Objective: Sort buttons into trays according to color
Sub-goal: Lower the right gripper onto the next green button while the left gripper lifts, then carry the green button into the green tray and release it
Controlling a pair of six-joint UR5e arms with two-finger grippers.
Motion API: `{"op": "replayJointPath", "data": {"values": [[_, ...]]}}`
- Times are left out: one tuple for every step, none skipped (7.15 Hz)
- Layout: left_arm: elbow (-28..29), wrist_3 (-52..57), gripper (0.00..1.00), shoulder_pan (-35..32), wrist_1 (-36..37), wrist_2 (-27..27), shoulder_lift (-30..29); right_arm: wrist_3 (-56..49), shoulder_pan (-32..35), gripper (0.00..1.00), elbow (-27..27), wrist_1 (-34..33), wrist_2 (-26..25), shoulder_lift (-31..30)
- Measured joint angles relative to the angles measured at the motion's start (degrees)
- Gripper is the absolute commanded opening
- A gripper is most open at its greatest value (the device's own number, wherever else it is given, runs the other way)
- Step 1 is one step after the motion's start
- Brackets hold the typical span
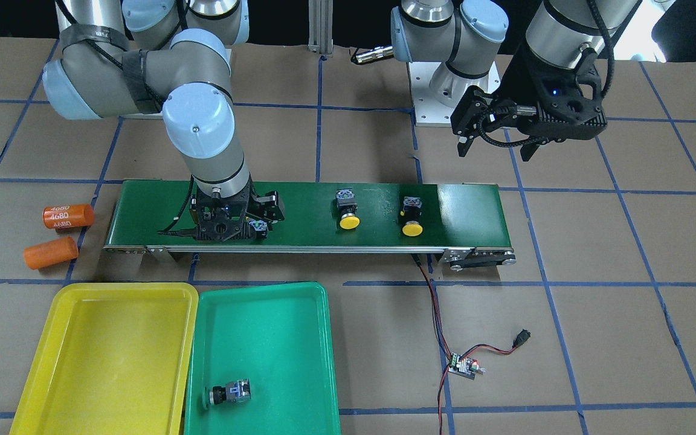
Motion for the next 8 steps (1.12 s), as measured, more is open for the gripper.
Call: {"op": "replayJointPath", "data": {"values": [[1.1,-0.2,1.0,0.3,-2.0,0.4,0.0,0.0,-0.5,0.43,1.2,0.0,0.0,0.2],[2.7,-0.5,1.0,0.6,-3.9,0.7,-0.5,0.1,-1.1,0.0,2.3,0.5,-0.1,0.1],[4.4,-0.7,1.0,0.9,-5.7,1.6,-1.3,0.1,-1.4,0.0,3.2,1.2,-0.3,-0.2],[5.6,-0.8,1.0,0.9,-7.2,3.0,-1.8,0.3,-1.6,0.0,3.6,2.1,-0.2,-0.5],[6.0,-0.9,1.0,0.9,-8.1,3.5,-2.1,0.6,-1.8,0.0,3.6,2.7,-0.2,-0.8],[5.9,-1.0,1.0,0.7,-8.1,3.7,-2.3,1.5,-1.8,0.0,2.6,2.8,-0.2,-0.9],[5.4,-0.9,1.0,0.5,-7.8,3.9,-2.2,2.2,-1.9,0.0,-0.3,2.8,-0.2,-0.7],[4.6,-0.9,1.0,0.3,-7.5,4.0,-1.6,2.8,-2.0,0.0,-4.8,2.7,0.0,0.5]]}}
